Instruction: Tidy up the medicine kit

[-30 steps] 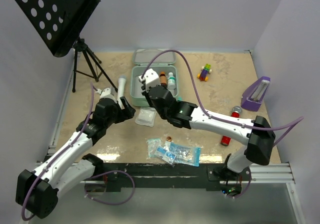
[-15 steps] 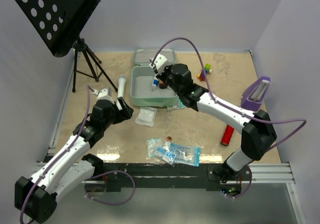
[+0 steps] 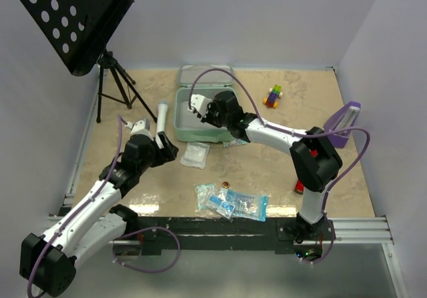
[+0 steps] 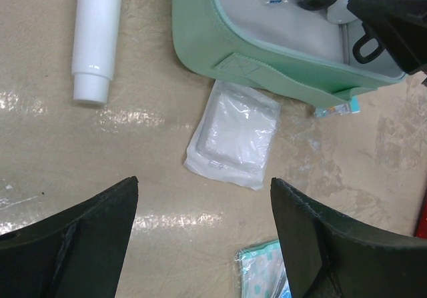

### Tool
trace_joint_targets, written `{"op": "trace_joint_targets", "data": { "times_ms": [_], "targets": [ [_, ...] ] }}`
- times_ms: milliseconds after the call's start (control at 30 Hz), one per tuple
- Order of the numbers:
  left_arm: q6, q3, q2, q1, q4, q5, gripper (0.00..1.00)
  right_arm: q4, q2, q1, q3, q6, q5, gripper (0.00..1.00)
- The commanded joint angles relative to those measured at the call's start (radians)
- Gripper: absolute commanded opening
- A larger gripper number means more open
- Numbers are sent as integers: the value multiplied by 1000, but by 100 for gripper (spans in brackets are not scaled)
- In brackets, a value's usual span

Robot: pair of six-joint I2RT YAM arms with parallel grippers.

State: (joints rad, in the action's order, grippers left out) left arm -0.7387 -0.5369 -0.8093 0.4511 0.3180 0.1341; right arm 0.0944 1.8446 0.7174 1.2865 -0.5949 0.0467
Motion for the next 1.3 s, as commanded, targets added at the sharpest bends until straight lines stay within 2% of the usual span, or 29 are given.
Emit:
{"op": "trace_joint_targets", "data": {
  "times_ms": [0, 233, 800, 1133, 1267],
  "targets": [
    [5, 26, 7, -6, -34, -13, 84, -31, -1, -21, 47, -2, 76, 0],
    [-1, 51, -8, -6, -59, -34, 84, -88, 13, -29, 17, -28, 91, 0],
    [-8, 63, -22, -6, -73, -47, 84, -150, 12, -29, -24, -14, -33, 1],
    [-7, 58, -27, -6, -74, -54, 85, -113, -67, -26, -47, 58, -79, 51],
    [-10, 54, -30, -6, -74, -56, 85, -101, -110, -21, -56, 84, -91, 65]
  ]
}}
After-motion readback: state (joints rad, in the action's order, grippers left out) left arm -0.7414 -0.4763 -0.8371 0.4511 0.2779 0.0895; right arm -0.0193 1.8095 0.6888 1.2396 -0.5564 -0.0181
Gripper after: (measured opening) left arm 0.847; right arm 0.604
